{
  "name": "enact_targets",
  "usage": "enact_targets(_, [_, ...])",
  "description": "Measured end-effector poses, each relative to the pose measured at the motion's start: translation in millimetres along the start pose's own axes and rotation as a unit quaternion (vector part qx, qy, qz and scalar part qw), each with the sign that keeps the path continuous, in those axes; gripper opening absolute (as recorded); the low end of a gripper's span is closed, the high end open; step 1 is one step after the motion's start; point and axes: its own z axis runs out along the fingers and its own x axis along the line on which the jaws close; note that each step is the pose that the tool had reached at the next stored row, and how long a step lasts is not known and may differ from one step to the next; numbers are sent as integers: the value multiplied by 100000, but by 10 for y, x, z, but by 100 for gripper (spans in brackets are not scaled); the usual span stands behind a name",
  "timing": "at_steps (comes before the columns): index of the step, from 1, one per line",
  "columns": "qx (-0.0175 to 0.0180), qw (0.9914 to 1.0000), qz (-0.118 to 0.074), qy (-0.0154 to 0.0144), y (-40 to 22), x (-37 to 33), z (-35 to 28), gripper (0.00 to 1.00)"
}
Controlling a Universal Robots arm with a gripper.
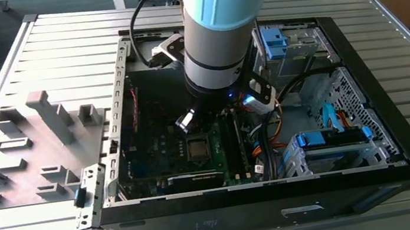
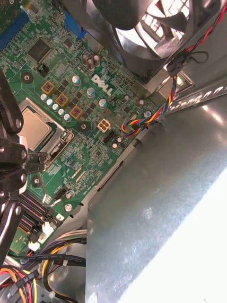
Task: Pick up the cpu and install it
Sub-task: 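Close the cpu cover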
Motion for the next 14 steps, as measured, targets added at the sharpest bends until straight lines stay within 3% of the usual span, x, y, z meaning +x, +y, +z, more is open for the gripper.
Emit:
enact_targets(5, [-190, 100000, -8, -152, 46, 57, 1, 11])
enact_targets(14, [-196, 100000, -15, -172, 55, 61, -38, 11])
